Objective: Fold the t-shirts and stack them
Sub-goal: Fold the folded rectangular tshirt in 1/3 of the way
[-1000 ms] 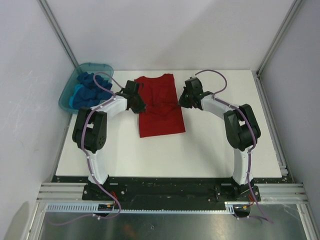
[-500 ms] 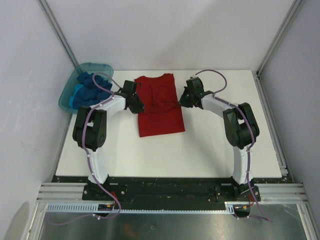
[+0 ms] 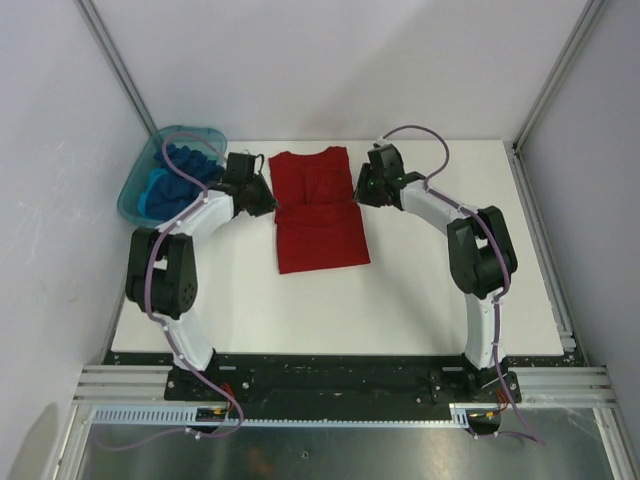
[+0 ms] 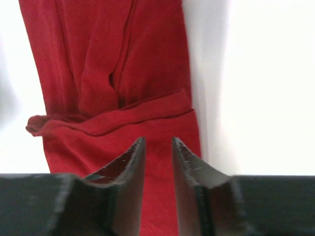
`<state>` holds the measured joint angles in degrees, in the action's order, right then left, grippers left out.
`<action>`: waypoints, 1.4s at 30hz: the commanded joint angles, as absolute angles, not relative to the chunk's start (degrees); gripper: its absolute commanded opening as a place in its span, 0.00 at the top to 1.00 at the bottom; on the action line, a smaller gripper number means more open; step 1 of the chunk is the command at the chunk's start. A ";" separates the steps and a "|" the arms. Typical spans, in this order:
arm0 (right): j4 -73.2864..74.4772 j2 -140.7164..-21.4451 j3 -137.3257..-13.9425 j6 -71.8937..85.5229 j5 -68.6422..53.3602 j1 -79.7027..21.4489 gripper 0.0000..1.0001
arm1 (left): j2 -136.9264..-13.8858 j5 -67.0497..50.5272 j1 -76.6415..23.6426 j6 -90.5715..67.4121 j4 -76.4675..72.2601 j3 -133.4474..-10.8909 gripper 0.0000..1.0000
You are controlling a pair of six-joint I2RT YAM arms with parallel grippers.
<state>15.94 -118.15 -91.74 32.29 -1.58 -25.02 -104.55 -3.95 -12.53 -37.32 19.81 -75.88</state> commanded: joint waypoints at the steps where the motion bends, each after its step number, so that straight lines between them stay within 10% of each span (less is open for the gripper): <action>1: 17.57 -114.47 -92.52 28.81 -0.69 -29.15 0.73 | -101.17 -7.85 -14.22 -35.52 18.81 -72.91 0.85; 6: 16.71 -117.46 -92.68 28.34 -2.16 -31.85 0.85 | -103.90 -9.64 -16.10 -36.07 18.77 -73.21 0.99; 30: 20.74 -136.01 -111.98 31.09 -0.18 -32.96 0.83 | -122.64 -6.90 -10.62 -32.89 20.02 -89.89 0.93; 42: 22.92 -136.36 -116.06 30.77 0.00 -32.15 0.66 | -110.22 -6.82 -9.78 -31.37 19.97 -86.32 0.51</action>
